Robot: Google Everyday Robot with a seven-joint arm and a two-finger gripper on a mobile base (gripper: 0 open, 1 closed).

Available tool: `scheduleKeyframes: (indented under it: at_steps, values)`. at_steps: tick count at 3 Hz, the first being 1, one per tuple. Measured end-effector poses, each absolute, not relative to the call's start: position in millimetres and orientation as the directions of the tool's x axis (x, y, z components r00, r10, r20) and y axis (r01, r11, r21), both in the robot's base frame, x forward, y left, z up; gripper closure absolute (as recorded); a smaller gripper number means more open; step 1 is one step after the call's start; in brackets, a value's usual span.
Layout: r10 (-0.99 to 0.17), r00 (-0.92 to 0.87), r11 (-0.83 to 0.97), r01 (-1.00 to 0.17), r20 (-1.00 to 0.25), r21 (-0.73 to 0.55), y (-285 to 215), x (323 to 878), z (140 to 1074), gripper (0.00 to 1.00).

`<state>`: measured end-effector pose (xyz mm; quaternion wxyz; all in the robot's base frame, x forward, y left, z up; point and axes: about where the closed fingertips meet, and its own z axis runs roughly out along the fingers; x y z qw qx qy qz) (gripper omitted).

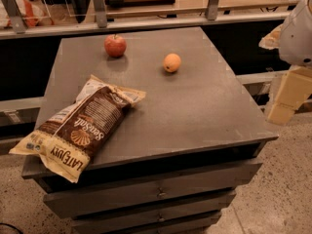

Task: Move orange near brown chip bag

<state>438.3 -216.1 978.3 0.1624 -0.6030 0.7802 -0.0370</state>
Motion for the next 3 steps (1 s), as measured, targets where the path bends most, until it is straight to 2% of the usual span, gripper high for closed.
scheduleKeyframes:
  at_steps: [1, 2, 3]
  values:
    - [-0.949, -0.222, 0.279, -0.922, -0.222, -0.267, -218, 442, 979, 0.0]
    - [-0.919, -0.252, 0.342, -0.893, -0.303, -0.294, -229, 459, 972, 0.0]
    - [-0.849, -0.293, 0.449, -0.838, -0.44, -0.31, -246, 483, 957, 0.0]
